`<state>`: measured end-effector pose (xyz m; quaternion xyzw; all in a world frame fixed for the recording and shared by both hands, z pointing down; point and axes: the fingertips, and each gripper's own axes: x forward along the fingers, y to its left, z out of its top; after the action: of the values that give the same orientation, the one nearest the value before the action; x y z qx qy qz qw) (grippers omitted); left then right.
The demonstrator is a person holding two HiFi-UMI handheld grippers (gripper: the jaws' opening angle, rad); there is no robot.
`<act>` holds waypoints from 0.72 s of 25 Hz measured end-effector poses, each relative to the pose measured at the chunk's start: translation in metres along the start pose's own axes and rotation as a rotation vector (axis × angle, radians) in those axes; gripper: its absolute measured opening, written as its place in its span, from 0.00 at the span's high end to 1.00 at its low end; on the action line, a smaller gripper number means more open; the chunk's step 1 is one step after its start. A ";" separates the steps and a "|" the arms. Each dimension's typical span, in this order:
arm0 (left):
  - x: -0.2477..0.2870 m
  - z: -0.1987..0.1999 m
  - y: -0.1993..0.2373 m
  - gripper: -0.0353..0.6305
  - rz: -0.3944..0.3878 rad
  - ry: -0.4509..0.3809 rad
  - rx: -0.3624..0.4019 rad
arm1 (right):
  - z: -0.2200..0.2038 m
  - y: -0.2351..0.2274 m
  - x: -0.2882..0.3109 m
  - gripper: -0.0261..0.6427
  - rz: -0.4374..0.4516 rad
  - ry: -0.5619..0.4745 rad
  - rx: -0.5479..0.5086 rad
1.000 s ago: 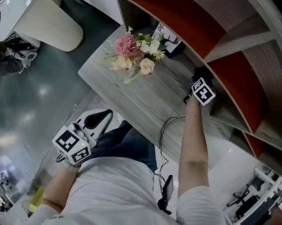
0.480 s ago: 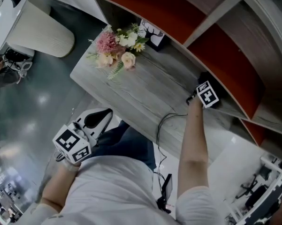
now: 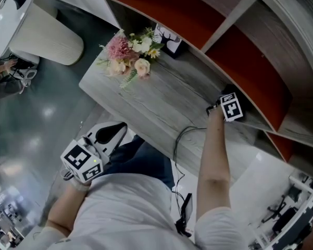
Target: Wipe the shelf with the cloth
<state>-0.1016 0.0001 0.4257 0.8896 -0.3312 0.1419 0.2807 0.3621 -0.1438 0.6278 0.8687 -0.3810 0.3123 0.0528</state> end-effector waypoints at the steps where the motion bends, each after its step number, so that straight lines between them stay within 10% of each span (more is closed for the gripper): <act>1: -0.001 0.000 0.000 0.92 0.001 -0.003 -0.001 | 0.005 0.000 -0.004 0.79 0.000 -0.020 0.009; 18: -0.022 0.009 0.006 0.92 -0.007 -0.072 -0.025 | 0.085 0.060 -0.065 0.80 0.140 -0.190 -0.069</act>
<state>-0.1207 0.0026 0.4116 0.8917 -0.3397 0.1047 0.2802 0.3293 -0.1730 0.5131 0.8632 -0.4546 0.2183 0.0243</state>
